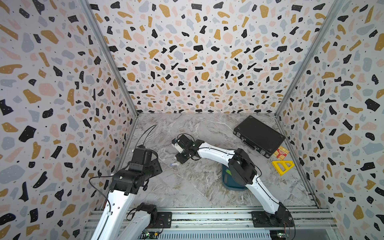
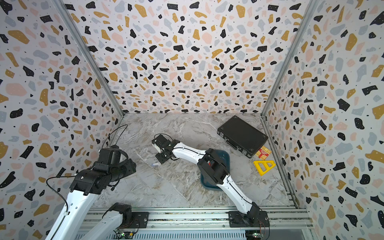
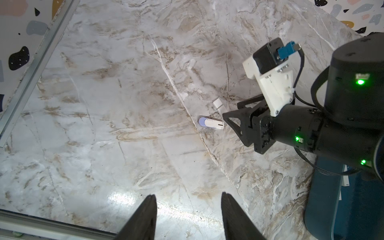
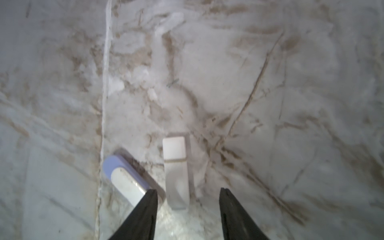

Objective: Put the usb flash drive into the storage box
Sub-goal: Pick up the USB flash from the center of the board.

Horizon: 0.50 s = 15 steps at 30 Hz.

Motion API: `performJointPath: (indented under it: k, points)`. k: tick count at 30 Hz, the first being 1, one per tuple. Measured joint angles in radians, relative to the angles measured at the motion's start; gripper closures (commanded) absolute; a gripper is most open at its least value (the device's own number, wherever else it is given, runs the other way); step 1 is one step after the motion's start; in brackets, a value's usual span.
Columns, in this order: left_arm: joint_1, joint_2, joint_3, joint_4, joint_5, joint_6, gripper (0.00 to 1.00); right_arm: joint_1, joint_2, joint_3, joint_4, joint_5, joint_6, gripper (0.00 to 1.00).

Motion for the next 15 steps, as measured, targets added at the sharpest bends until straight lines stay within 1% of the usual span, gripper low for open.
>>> performJointPath:
  k: [7,11,15]
  points:
    - [0.0,-0.014,-0.003,0.0,0.0,0.0,0.45,0.009,0.08,0.121,-0.032,0.0,-0.011,0.51]
    - [0.0,-0.016,-0.003,0.0,0.0,0.002,0.44,0.019,0.088,0.122,-0.056,0.008,-0.04,0.53]
    - [0.0,-0.016,-0.004,0.0,0.0,0.002,0.44,0.034,0.088,0.122,-0.068,0.052,-0.079,0.59]
